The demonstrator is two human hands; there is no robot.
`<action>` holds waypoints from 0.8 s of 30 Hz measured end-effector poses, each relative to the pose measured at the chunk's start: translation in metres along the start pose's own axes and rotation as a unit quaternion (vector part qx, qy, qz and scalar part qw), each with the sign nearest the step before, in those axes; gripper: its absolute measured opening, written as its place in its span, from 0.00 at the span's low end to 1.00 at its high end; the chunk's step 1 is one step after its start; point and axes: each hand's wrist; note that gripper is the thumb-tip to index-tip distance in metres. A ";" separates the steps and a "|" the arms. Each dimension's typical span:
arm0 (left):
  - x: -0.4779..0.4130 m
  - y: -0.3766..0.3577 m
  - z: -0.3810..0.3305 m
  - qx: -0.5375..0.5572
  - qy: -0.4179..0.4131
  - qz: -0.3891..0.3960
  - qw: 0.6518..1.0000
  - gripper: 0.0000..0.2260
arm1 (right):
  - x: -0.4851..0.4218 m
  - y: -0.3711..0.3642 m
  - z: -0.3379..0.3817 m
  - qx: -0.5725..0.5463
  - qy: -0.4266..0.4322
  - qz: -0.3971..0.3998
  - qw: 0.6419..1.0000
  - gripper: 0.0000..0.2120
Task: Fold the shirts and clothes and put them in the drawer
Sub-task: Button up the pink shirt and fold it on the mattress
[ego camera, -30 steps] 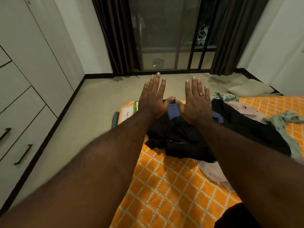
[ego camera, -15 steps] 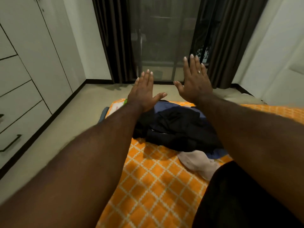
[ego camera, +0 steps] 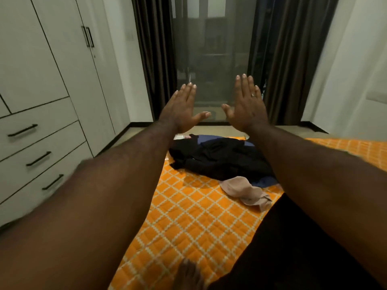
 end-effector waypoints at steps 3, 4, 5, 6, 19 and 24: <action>0.003 0.009 -0.008 0.004 0.003 -0.010 1.000 0.44 | 0.007 0.002 0.010 -0.004 0.002 -0.017 1.000 0.43; 0.003 0.010 -0.012 0.005 0.000 -0.011 1.000 0.44 | 0.009 0.003 0.012 -0.008 0.006 -0.015 1.000 0.43; 0.002 0.010 -0.016 0.005 -0.003 -0.013 1.000 0.44 | 0.011 0.004 0.014 -0.013 0.008 -0.013 1.000 0.44; -0.001 0.009 -0.020 0.005 -0.007 -0.015 1.000 0.44 | 0.013 0.005 0.013 -0.016 0.008 -0.014 1.000 0.44; -0.035 -0.038 -0.089 0.081 -0.037 -0.009 0.996 0.36 | 0.051 0.001 -0.065 0.026 -0.032 0.016 0.999 0.42; -0.038 -0.056 -0.099 0.063 -0.065 0.010 0.996 0.36 | 0.056 -0.012 -0.087 0.031 -0.016 0.026 0.999 0.42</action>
Point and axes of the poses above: each hand's wrist, its own x-axis away from the middle knuckle, its own y-axis out of the back of the hand, z = x × y, and after that the axes turned 15 degrees about z, right-handed
